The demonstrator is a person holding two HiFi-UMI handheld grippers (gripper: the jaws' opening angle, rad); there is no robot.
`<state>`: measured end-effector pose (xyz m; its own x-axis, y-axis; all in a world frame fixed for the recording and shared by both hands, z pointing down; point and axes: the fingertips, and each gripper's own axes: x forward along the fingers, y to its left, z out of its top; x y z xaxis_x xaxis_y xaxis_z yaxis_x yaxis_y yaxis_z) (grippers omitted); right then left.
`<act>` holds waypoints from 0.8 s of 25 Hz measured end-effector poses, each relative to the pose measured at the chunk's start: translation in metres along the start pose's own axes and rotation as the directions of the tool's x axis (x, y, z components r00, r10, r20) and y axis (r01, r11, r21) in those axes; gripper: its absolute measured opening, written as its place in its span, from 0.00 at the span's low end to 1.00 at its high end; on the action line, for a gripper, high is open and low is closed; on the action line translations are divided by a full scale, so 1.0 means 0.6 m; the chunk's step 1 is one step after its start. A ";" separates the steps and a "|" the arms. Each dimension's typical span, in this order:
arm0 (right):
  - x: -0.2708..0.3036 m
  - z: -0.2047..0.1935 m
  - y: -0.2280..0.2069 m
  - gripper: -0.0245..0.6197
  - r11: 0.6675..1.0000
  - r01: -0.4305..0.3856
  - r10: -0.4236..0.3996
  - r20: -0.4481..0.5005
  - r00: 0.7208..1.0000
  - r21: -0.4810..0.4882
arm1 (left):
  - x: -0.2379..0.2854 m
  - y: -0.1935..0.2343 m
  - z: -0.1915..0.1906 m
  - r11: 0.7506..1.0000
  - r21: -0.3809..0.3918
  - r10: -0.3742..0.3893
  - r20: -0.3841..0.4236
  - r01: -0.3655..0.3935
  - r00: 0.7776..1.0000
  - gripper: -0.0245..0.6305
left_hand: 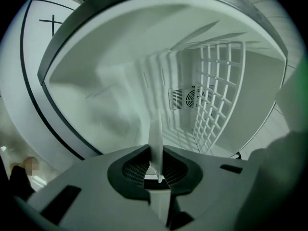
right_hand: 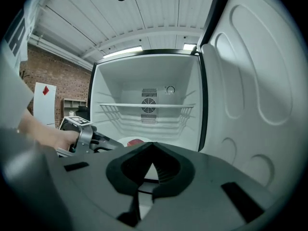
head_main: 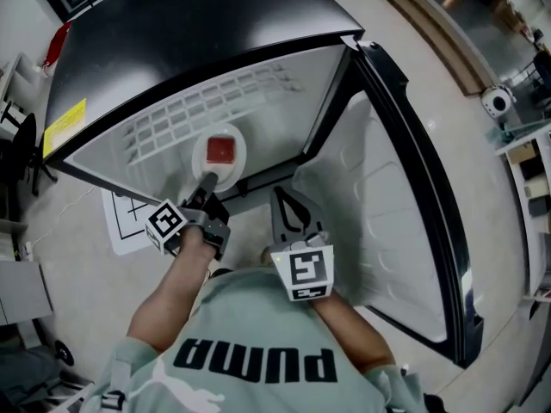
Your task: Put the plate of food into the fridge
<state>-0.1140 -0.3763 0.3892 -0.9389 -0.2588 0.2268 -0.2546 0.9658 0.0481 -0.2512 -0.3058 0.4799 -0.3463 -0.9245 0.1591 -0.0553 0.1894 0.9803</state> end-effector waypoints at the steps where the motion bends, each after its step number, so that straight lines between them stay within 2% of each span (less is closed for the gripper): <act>1: -0.001 -0.003 -0.001 0.05 1.000 0.000 0.000 -0.005 1.000 0.000 | 0.006 0.006 0.003 1.000 -0.003 0.010 0.004 -0.010 1.000 0.11; 12: -0.006 -0.031 0.006 0.05 0.999 -0.031 0.030 -0.045 0.999 -0.013 | 0.051 0.060 0.022 0.997 0.004 0.080 0.039 -0.081 0.996 0.11; 20: -0.004 -0.041 0.009 0.05 0.999 -0.038 0.039 -0.055 0.998 0.014 | 0.060 0.079 0.029 0.993 -0.002 0.116 0.053 -0.116 0.992 0.11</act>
<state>-0.1077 -0.3700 0.4128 -0.9341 -0.2198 0.2812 -0.2216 0.9748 0.0259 -0.2827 -0.3243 0.5298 -0.3991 -0.8777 0.2651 -0.0129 0.2945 0.9556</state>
